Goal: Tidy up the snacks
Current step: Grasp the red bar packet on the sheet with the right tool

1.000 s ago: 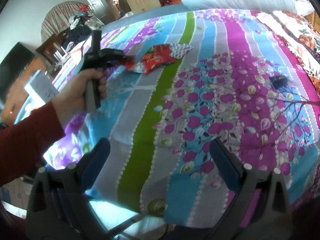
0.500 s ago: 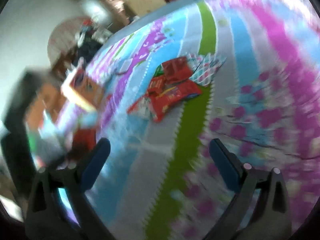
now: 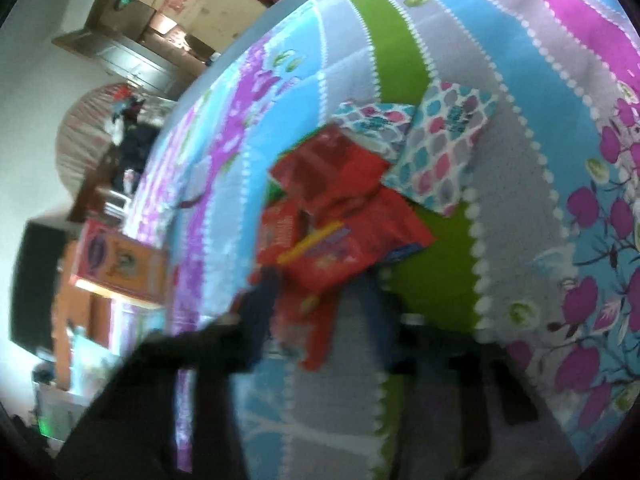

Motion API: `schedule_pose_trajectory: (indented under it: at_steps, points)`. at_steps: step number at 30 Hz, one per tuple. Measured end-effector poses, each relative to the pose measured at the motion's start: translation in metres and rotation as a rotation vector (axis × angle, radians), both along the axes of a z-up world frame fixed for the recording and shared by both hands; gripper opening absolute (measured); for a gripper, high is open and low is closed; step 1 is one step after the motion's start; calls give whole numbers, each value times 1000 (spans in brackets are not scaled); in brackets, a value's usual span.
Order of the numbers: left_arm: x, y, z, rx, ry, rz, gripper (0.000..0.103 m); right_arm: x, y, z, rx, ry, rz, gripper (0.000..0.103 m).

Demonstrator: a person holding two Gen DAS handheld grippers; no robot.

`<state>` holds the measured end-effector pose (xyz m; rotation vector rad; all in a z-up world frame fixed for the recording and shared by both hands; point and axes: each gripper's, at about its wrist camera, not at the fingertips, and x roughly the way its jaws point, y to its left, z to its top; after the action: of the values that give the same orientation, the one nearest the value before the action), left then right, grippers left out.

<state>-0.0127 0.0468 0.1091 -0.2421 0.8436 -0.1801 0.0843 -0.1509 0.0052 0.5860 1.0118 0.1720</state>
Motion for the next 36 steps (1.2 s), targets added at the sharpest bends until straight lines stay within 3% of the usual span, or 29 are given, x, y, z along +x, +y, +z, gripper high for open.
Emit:
schedule_pose_trajectory:
  at_steps: [3,7,12,15,17,18,19,21,24,27,32,33,35,36]
  points:
    - [-1,2,-1,2,3,6,24,-9,-9,2,16,-14,-7,19]
    - [-6,6,5,1,-7,13,24,-39,-5,26,-6,-83,76,16]
    - [-12,7,12,6,-19,10,24,-96,2,45,-121,-94,248,14]
    - [-16,8,13,7,-20,9,24,-117,4,41,-263,-45,353,15]
    - [-17,7,12,8,-17,10,24,-125,-6,38,-370,-9,334,16]
    - [-17,7,11,7,-15,13,24,-127,-9,39,-395,-9,314,24]
    - [-18,7,11,5,-14,14,24,-129,-15,43,-406,-19,280,40]
    - [-18,6,10,6,-15,13,24,-130,-20,50,-361,-49,219,54]
    - [-18,4,10,13,-14,11,24,-119,-6,49,-316,-75,206,55]
    - [-19,3,10,24,-16,12,24,-106,17,39,-309,-79,231,55]
    - [-21,5,15,33,-27,15,24,-86,43,15,-455,-57,260,54]
    - [-22,5,17,34,-28,15,24,-87,45,14,-484,-61,267,51]
    - [-23,6,21,35,-36,14,24,-90,47,17,-518,-69,279,28]
    - [-25,6,24,34,-43,11,24,-93,42,18,-489,-69,276,29]
